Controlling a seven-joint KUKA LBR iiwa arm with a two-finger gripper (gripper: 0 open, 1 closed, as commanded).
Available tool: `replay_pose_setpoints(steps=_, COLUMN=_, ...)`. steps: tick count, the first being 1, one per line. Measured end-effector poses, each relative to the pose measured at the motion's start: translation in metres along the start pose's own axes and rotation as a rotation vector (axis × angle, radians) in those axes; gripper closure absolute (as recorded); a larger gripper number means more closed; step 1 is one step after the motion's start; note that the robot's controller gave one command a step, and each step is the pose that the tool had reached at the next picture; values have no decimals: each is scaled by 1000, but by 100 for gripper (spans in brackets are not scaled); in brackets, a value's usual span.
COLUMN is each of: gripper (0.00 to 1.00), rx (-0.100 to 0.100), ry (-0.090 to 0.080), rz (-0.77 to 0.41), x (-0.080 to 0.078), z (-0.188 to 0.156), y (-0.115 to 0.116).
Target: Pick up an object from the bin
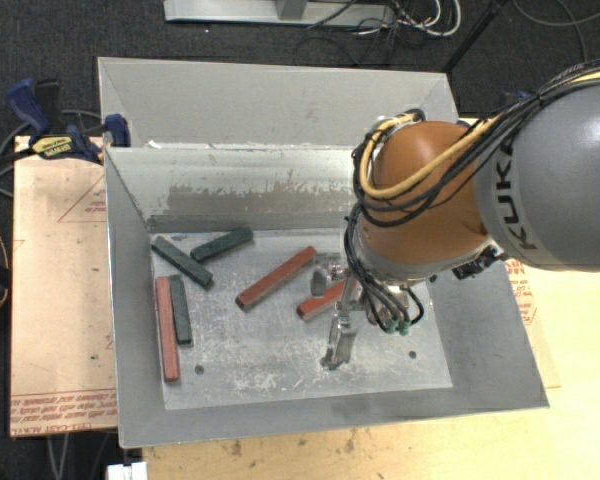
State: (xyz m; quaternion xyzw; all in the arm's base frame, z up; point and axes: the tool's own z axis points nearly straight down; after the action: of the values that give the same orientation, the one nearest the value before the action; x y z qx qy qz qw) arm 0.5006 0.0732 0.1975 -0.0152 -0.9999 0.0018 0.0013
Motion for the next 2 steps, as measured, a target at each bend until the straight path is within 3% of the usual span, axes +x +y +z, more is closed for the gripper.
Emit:
replay_pose_setpoints(steps=1, gripper=0, rx=-3, ry=2, rz=130, x=0, z=40, y=-25)
replay_pose_setpoints(steps=2, gripper=0, rx=-4, ry=-7, rz=91, x=-81, z=127, y=-33)
